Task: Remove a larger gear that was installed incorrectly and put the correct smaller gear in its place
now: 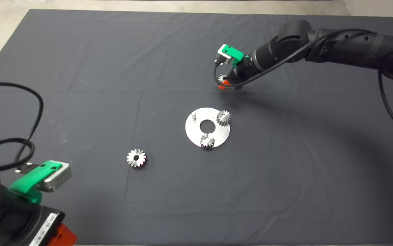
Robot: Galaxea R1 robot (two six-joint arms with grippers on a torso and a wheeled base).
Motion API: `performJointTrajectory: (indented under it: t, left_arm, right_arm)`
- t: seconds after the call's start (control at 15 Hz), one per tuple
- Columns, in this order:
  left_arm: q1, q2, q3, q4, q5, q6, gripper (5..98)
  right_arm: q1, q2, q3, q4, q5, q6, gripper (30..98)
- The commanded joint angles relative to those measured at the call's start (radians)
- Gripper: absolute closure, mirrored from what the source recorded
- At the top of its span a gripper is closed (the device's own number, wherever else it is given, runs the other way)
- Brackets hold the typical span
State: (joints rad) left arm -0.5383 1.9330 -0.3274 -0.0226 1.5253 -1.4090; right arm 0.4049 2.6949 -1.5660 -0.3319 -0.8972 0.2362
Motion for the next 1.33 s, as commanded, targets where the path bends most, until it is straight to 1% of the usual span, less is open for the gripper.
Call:
performJointTrajectory:
  t: [0.0,0.13,0.2,0.27,0.33,0.47,0.53,0.67,0.73,0.8,0.93,1.0,1.27]
  left_arm:
    - [-0.009,-0.001,0.004,-0.014,0.015,0.001,30.4]
    - [-0.009,-0.001,0.006,-0.014,0.015,0.002,30.4]
    - [-0.009,-0.001,0.007,-0.014,0.016,0.002,30.4]
    - [-0.009,-0.001,0.007,-0.014,0.016,0.002,30.4]
    - [-0.009,0.001,0.007,-0.014,0.016,0.002,30.4]
    - [-0.009,0.0,0.007,-0.013,0.016,0.003,30.4]
    - [-0.009,0.001,0.007,-0.014,0.016,0.004,30.4]
    - [-0.009,0.001,0.007,-0.013,0.016,0.002,30.4]
    - [-0.008,-0.001,0.009,-0.014,0.016,0.004,30.4]
    - [-0.008,-0.001,0.01,-0.013,0.016,0.002,30.4]
    - [-0.008,-0.001,0.01,-0.013,0.016,0.002,30.4]
    - [-0.008,-0.001,0.01,-0.013,0.016,0.002,30.4]
    - [-0.005,0.001,0.009,-0.013,0.016,0.002,30.4]
  right_arm:
    - [0.046,0.021,0.026,0.03,-0.015,0.023,89.3]
    - [0.052,0.024,0.052,0.03,-0.017,0.031,89.4]
    - [0.058,0.024,0.073,0.029,-0.024,0.055,89.5]
    - [0.068,0.024,0.1,0.028,-0.054,0.072,89.6]
    - [0.077,0.02,0.124,0.028,-0.063,0.08,89.6]
    - [0.078,0.009,0.16,0.029,-0.063,0.094,89.7]
    - [0.078,0.004,0.181,0.028,-0.058,0.107,89.7]
    - [0.078,0.018,0.198,0.027,-0.068,0.166,89.8]
    - [0.077,0.02,0.232,0.024,-0.068,0.198,89.8]
    - [0.077,0.02,0.268,0.021,-0.068,0.217,89.8]
    - [0.077,0.018,0.29,0.019,-0.068,0.22,89.8]
    - [0.071,0.014,0.29,0.018,-0.06,0.222,89.8]
    - [0.038,0.021,0.291,-0.048,-0.055,0.224,89.9]
